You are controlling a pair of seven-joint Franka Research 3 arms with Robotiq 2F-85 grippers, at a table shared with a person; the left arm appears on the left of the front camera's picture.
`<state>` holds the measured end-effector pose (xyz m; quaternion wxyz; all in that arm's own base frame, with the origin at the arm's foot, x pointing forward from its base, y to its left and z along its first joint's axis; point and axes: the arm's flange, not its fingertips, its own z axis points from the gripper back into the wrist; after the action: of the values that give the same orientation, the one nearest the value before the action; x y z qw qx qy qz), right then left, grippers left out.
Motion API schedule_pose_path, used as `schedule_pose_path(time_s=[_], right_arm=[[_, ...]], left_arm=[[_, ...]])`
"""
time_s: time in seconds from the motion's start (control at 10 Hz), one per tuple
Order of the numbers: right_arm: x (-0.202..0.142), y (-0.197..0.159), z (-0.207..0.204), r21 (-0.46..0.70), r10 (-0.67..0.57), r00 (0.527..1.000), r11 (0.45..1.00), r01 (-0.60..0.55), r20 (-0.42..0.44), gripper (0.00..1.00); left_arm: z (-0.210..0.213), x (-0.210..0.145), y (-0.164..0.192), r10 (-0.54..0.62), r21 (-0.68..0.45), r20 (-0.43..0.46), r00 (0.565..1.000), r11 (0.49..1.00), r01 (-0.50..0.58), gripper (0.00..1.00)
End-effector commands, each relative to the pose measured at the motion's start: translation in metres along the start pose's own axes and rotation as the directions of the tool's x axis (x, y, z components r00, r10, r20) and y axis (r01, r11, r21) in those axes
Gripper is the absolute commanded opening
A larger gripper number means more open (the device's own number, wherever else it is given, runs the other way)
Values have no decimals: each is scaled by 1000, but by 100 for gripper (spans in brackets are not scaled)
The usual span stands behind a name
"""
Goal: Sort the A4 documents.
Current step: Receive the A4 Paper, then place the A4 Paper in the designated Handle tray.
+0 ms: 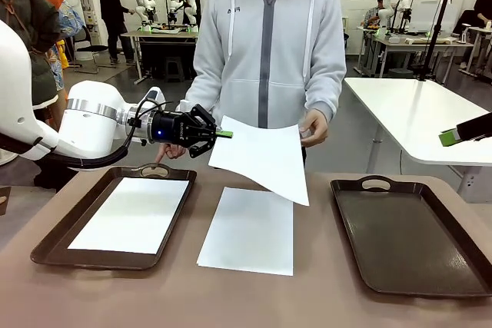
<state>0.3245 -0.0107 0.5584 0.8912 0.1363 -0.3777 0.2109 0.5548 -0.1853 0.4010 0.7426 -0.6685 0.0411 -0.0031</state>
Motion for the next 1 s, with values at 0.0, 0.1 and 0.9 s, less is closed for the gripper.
schedule_pose_path(time_s=[0.0,0.1,0.9], right_arm=[[0,0,-1,18,-1,1000,1000,1,4,100],[0,0,-1,18,-1,1000,1000,1,4,100],[0,0,-1,18,-1,1000,1000,1,4,100]], left_arm=[[0,1,0,2,-6,6,1000,1000,-2,0],[0,1,0,2,-6,6,1000,1000,-2,0],[0,1,0,2,-6,6,1000,1000,-2,0]])
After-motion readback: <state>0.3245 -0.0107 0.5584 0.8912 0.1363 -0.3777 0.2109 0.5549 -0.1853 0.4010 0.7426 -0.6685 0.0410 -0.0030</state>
